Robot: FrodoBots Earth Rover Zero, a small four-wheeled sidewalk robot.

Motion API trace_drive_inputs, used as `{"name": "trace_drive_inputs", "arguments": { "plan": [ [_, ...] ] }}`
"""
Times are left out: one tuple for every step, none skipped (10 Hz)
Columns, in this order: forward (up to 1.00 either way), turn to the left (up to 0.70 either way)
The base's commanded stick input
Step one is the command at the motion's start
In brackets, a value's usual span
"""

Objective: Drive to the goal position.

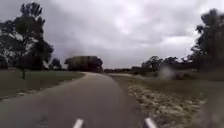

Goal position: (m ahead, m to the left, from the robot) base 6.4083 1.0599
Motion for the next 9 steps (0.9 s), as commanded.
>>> {"name": "trace_drive_inputs", "arguments": {
  "plan": [
    [0.84,0.23],
    [0.84,0.31],
    [0.84,0.06],
    [0.84,0.03],
    [0.84,0.03],
    [0.84,0.05],
    [0.84,0.09],
    [0.84,0.28],
    [0.84,0.12]
  ]
}}
